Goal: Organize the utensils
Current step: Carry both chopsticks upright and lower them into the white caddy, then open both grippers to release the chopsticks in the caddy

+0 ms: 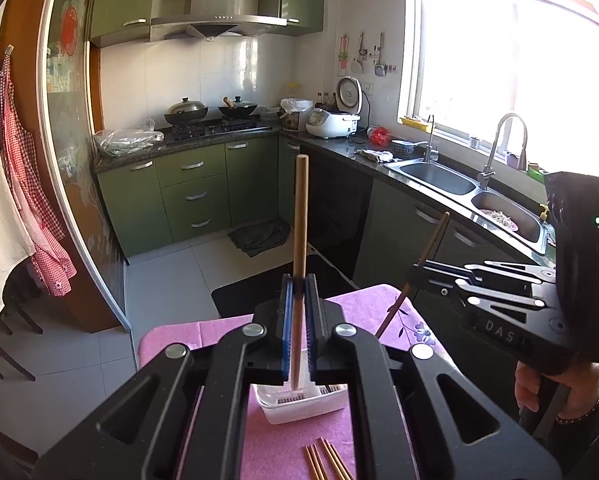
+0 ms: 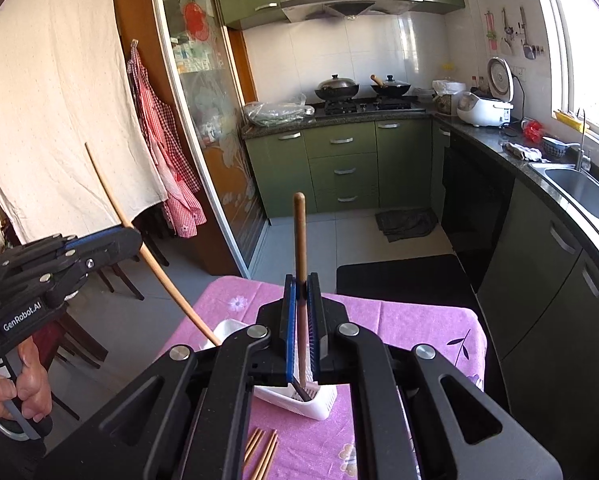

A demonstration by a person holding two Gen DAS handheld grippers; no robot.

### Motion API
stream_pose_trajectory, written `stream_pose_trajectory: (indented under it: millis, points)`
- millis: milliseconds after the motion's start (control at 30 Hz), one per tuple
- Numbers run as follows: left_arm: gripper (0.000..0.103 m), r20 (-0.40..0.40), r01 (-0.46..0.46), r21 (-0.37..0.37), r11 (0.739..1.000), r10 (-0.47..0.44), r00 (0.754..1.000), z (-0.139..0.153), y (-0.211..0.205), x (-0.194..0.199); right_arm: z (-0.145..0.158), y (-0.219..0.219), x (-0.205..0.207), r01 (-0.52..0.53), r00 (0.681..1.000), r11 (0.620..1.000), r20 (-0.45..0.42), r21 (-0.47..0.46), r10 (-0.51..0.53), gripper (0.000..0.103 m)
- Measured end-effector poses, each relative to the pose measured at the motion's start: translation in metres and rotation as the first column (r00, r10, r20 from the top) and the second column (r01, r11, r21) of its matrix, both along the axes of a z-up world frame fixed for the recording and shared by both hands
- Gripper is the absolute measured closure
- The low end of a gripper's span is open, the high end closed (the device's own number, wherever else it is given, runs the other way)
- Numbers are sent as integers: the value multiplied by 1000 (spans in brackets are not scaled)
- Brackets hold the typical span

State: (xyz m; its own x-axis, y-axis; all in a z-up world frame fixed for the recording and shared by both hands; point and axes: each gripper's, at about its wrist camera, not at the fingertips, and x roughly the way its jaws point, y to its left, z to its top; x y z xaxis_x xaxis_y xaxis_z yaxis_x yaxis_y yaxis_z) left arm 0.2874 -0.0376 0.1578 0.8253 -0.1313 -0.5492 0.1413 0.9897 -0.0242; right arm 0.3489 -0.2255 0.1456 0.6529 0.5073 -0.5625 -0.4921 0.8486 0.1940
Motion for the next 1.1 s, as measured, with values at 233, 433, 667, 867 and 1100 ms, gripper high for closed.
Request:
stream_pose_trajectory:
  millis: [233,433,667,867,1100]
  points:
    - [97,-102,-14,16,1000,16,995,-51,6,21,-57,14,11,-32,997,999,-77,-34,29,96]
    - [97,-160,-13,31,999,17,987,-75,9,26,-70,13,11,-47,995,998,-90,-29,45,95]
    - [96,-162,-6,18,1000,9,987,-67,14,14,-57,1,-12,-46,997,999,-67,0,46,95]
    - [88,-177,1,13,1000,1,984,-56,20,-22,-51,-26,-58,-47,998,999,-47,12,47,86]
    - [78,-383,14,8,1000,-10,924,-131,18,-63,-121,-45,-99,-12,994,992,-112,-125,-3,76]
